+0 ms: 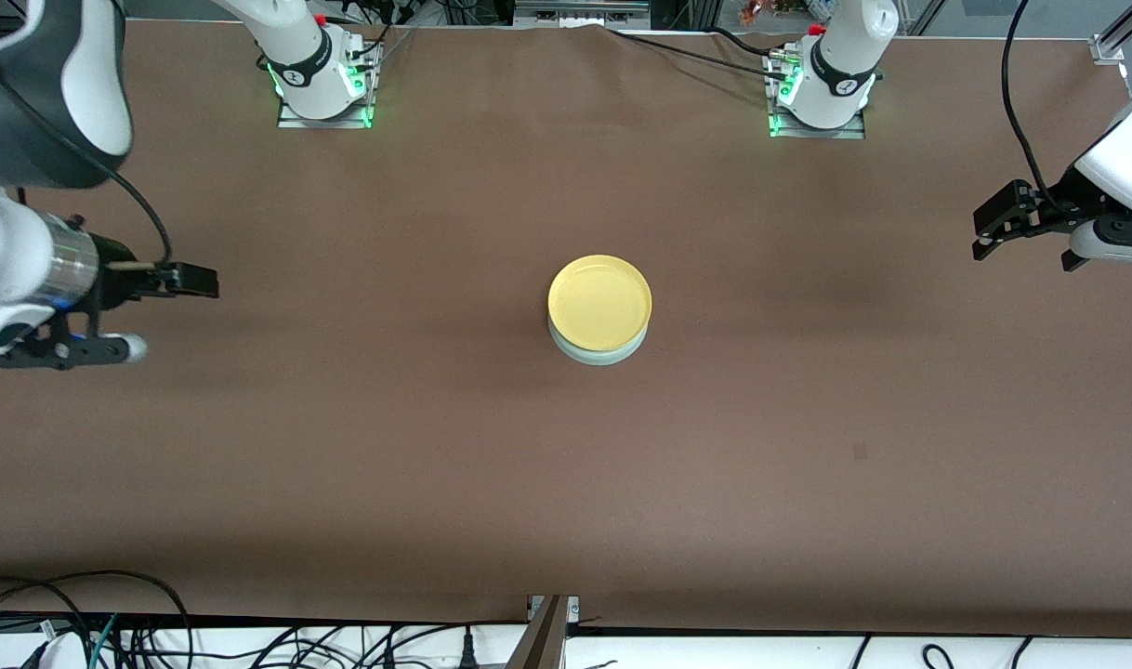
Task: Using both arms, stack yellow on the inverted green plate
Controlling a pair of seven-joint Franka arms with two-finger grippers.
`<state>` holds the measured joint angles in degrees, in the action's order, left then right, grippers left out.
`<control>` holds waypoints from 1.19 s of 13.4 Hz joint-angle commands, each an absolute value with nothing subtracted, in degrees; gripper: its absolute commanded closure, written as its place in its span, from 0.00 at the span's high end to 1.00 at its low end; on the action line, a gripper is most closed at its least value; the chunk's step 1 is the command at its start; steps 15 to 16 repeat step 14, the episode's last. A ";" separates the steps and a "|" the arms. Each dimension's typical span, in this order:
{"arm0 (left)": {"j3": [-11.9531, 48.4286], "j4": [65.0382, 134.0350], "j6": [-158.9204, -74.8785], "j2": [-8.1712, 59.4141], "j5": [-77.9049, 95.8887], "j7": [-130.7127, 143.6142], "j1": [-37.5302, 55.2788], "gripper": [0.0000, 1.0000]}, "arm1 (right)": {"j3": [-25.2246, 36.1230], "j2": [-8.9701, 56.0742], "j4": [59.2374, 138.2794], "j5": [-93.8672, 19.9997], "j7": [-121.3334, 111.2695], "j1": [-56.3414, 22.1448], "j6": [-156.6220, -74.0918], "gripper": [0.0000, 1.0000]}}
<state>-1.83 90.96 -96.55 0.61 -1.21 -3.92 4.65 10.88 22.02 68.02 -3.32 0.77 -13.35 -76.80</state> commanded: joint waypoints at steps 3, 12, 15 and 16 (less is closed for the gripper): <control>-1.93 88.95 -95.10 1.49 -0.79 -4.04 4.48 1.00 | 5.27 8.81 76.62 0.09 -0.70 -6.42 -77.26 1.00; -1.93 88.95 -90.62 1.58 -0.79 0.53 4.22 1.00 | 4.92 6.33 80.33 0.70 -2.19 -5.10 -76.90 1.00; -2.02 88.95 -90.62 1.93 -0.79 0.62 4.13 1.00 | 4.92 6.42 80.33 0.62 -2.11 -5.10 -77.25 1.00; -2.02 88.95 -90.62 1.93 -0.79 0.62 4.13 1.00 | 4.92 6.42 80.33 0.62 -2.11 -5.10 -77.25 1.00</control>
